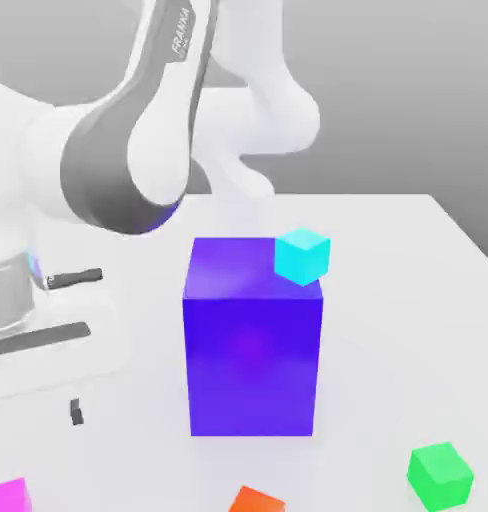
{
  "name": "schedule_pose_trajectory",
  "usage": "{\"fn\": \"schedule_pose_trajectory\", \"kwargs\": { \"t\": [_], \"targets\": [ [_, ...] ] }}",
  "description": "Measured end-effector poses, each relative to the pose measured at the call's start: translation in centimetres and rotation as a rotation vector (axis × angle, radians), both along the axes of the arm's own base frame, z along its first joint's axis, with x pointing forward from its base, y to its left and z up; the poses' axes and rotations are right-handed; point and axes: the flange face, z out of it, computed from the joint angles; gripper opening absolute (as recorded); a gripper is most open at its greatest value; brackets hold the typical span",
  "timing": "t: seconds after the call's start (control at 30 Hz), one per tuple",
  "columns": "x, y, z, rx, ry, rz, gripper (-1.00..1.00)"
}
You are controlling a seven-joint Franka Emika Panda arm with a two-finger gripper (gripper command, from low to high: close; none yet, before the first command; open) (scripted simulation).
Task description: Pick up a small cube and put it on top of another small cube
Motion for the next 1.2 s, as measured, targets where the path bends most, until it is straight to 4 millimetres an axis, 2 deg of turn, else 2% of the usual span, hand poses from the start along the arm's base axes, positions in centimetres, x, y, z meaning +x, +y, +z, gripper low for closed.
{"fn": "schedule_pose_trajectory", "kwargs": {
  "t": [0.13,0.27,0.3,0.47,0.5,0.57,0.63,0.67,0.8,0.93,1.07,1.13,1.2],
  "targets": [
    [-1.5,-3.0,-5.0,-0.054,0.075,0.047,0.00],
    [-1.8,-3.9,-11.2,-0.072,0.095,0.063,0.00],
    [-1.9,-3.9,-12.3,-0.071,0.096,0.063,-1.00],
    [-1.9,-3.9,-12.3,-0.070,0.098,0.063,-1.00],
    [-2.0,-3.9,-12.9,-0.069,0.098,0.063,-1.00],
    [-1.9,-4.0,-11.1,-0.071,0.098,0.064,-1.00],
    [-1.9,-4.0,-8.1,-0.071,0.098,0.064,-1.00],
    [-1.6,-2.8,-7.1,-0.066,0.100,0.080,-1.00],
    [0.6,7.2,-6.3,-0.049,0.112,0.231,-1.00],
    [1.0,17.2,-5.5,-0.047,0.115,0.388,-1.00],
    [-0.7,27.3,-4.2,-0.059,0.107,0.555,-1.00],
    [-2.2,32.3,-3.5,-0.071,0.097,0.645,-1.00],
    [-3.9,37.4,-3.8,-0.084,0.086,0.736,-1.00]
  ]
}}
